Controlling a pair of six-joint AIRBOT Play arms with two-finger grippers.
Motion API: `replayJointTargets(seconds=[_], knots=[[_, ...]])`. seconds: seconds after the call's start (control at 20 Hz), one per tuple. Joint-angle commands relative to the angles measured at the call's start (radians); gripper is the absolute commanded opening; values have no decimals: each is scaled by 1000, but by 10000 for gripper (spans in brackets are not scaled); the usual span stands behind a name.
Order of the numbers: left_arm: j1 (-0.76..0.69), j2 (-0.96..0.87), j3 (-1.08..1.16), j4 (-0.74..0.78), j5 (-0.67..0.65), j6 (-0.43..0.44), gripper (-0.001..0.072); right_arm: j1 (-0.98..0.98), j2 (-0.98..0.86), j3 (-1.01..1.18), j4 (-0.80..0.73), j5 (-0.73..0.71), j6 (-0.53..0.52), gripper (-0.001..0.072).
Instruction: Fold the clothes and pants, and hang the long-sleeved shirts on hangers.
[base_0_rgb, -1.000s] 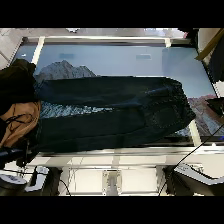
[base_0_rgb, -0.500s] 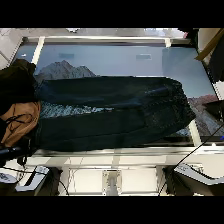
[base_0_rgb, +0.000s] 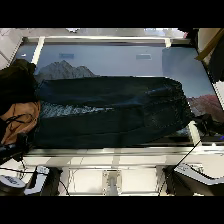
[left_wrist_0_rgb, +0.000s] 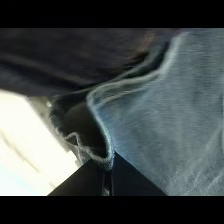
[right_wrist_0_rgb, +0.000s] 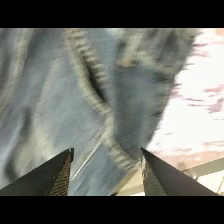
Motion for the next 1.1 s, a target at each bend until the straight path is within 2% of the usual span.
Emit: replayJointTargets(seconds=[0.0,0.15,0.3,0.55,0.75,0.8,0.85,0.95,1.05], knots=[[-64,45,1,-34,80,38,11,1,-19,-55,-4,-150,-5,493],[-151,44,1,-33,144,37,11,3,-64,-55,4,-188,-5,494],[-211,44,1,-33,180,28,11,4,-125,-55,80,-206,-64,494],[-219,44,1,-29,185,26,11,10,-198,-55,189,-238,-158,494],[-219,44,1,-29,185,26,11,93,-222,-52,258,-277,-215,492],[-219,44,1,-29,185,26,12,123,-229,-52,263,-297,-215,471],[-219,44,1,-29,185,26,12,147,-230,-52,263,-305,-215,410],[-219,44,6,-23,185,26,11,164,-222,-42,258,-277,-214,61],[-219,44,55,56,179,4,11,135,-189,-15,253,-181,-214,57]])
